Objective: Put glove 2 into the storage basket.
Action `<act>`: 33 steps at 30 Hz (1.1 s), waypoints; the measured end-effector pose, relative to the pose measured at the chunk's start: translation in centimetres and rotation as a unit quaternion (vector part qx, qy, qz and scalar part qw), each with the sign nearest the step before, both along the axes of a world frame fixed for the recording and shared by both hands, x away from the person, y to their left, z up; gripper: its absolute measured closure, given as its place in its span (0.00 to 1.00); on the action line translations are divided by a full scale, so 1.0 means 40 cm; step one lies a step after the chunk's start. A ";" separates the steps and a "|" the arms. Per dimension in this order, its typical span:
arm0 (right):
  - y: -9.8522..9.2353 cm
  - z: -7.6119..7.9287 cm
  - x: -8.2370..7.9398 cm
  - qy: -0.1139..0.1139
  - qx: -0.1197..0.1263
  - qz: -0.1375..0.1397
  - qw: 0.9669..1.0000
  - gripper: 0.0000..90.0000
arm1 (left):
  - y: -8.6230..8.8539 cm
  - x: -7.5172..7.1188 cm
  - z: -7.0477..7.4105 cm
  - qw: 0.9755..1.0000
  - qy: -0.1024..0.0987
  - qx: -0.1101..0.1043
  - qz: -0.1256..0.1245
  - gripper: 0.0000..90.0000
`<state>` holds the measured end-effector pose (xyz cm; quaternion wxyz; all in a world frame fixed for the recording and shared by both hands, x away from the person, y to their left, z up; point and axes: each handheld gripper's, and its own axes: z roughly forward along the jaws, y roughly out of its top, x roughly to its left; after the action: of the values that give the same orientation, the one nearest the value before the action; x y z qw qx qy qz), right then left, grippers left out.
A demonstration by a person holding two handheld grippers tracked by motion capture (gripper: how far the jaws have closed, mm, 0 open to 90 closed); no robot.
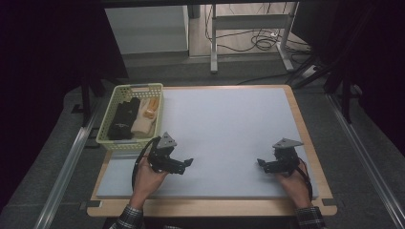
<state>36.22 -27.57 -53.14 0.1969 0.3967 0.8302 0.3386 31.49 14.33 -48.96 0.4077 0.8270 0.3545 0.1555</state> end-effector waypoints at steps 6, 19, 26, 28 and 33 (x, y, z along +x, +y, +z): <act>0.000 0.000 0.000 0.000 0.000 0.000 1.000 0.09 | -0.005 -0.007 -0.034 1.000 0.009 0.004 -0.004 0.00; 0.000 0.000 0.000 -0.001 -0.001 0.000 1.000 0.09 | 0.005 -0.022 -0.096 1.000 0.019 0.018 -0.005 0.00; 0.000 0.000 0.000 0.000 0.000 0.000 1.000 0.09 | 0.014 -0.026 -0.127 0.999 0.028 0.031 -0.003 0.00; 0.000 0.000 0.000 0.000 0.000 0.000 1.000 0.09 | 0.015 -0.026 -0.135 0.999 0.032 0.039 -0.004 0.00; 0.000 0.000 0.000 0.000 0.000 0.000 1.000 0.09 | 0.013 -0.024 -0.149 0.998 0.041 0.051 -0.002 0.00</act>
<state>36.21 -27.55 -53.14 0.1969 0.3970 0.8300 0.3386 30.55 14.86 -54.92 0.3501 0.8531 0.3611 0.1388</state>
